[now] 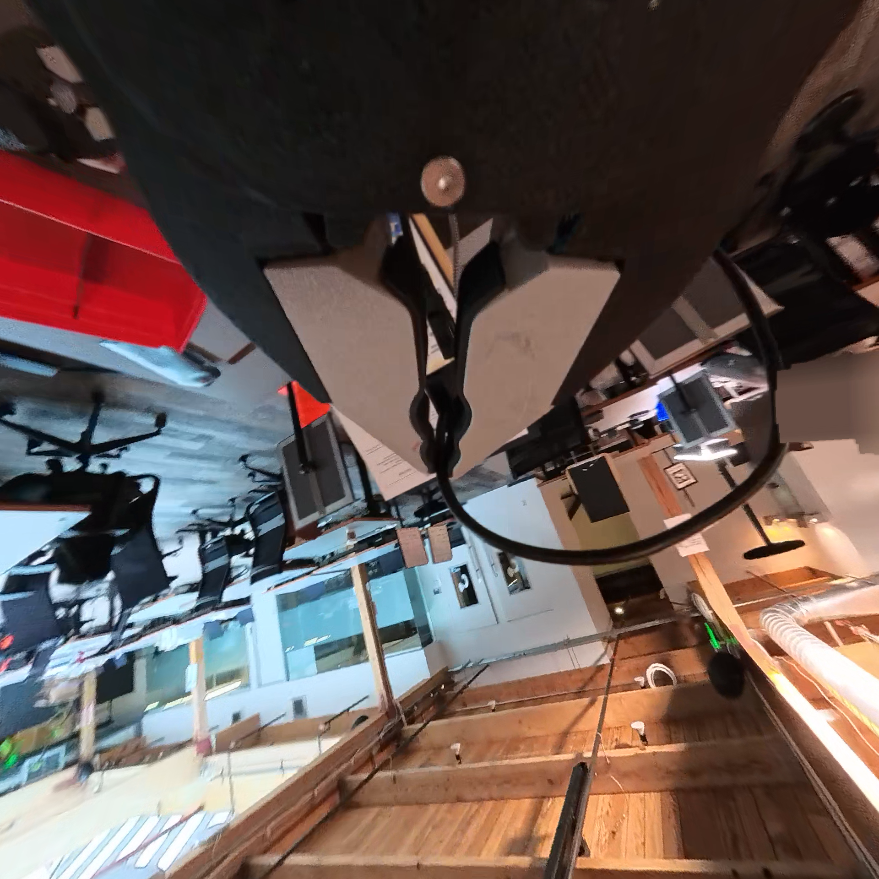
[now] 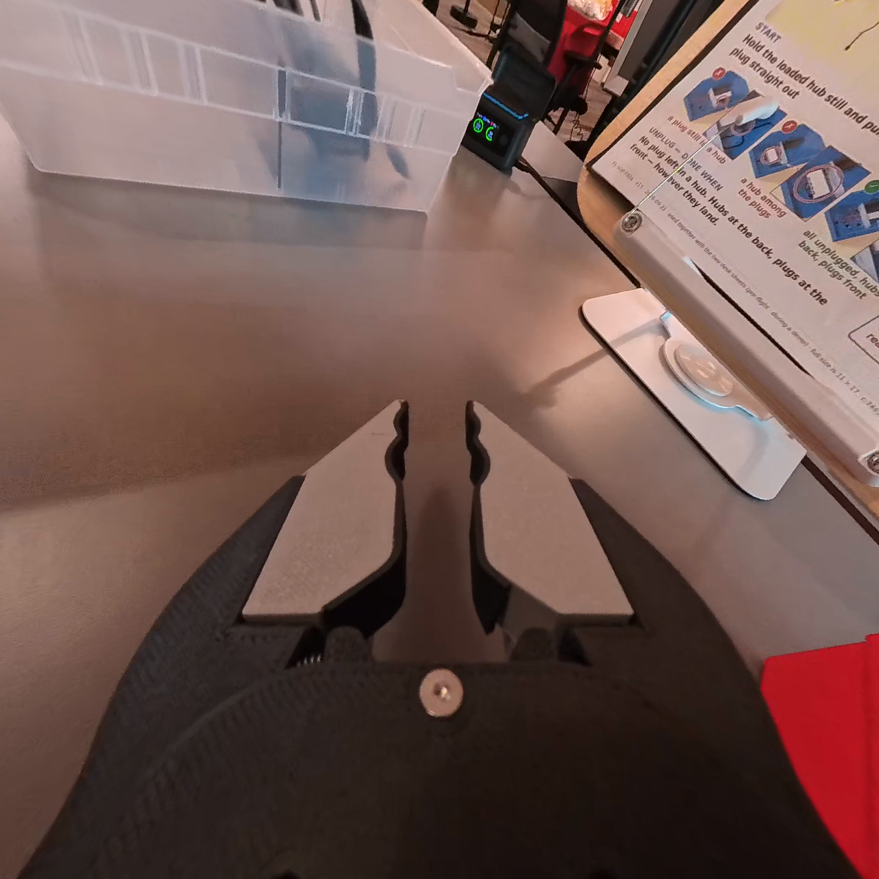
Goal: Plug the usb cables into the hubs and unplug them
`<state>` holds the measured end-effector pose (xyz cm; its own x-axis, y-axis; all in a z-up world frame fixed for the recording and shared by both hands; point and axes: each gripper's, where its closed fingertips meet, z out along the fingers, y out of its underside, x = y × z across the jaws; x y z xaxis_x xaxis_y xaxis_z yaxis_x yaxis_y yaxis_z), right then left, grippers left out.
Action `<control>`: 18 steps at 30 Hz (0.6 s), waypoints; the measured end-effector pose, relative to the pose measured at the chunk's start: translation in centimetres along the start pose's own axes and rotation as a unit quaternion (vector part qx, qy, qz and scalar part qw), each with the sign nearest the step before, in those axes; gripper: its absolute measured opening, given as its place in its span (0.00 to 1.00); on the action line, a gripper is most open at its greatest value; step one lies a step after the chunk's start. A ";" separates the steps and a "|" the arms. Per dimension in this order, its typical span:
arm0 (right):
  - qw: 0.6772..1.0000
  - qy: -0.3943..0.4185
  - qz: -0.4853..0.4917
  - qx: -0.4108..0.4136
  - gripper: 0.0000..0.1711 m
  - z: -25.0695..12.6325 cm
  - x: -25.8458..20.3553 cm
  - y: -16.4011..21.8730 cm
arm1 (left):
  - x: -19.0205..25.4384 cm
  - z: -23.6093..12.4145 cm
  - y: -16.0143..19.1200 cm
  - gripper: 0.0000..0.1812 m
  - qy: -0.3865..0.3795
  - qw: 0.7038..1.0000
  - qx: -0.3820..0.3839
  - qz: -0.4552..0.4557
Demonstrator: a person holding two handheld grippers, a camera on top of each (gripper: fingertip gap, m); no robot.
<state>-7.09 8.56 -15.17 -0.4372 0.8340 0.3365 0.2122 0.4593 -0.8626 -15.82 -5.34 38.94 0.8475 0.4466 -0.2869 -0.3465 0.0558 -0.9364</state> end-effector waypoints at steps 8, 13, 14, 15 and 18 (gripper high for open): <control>1.000 0.016 -0.004 0.006 0.12 -0.5 0.5 -0.4 | -2.4 3.2 2.3 0.00 -0.111 0.979 -0.165 0.041; 1.000 0.008 0.007 0.021 0.13 -0.9 0.4 -1.1 | -2.1 1.5 0.9 0.00 -0.109 0.991 -0.075 -0.022; 1.000 0.004 0.009 0.021 0.14 -0.9 0.3 -1.1 | -1.1 2.0 2.5 0.00 -0.063 0.992 -0.092 -0.065; 1.000 0.001 0.012 0.023 0.16 -0.9 0.2 -1.2 | 0.8 2.5 4.5 0.00 -0.010 0.989 -0.125 -0.077; 0.998 -0.019 0.031 0.041 0.20 -1.2 -0.1 -2.0 | 6.6 2.6 11.3 0.01 0.056 0.975 -0.213 0.015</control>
<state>-6.36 7.93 -13.05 -0.4593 0.8468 0.2683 0.1683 0.3795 -0.9097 -15.19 0.51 26.99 0.8867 0.3401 -0.3130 -0.1931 -0.3427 -0.9194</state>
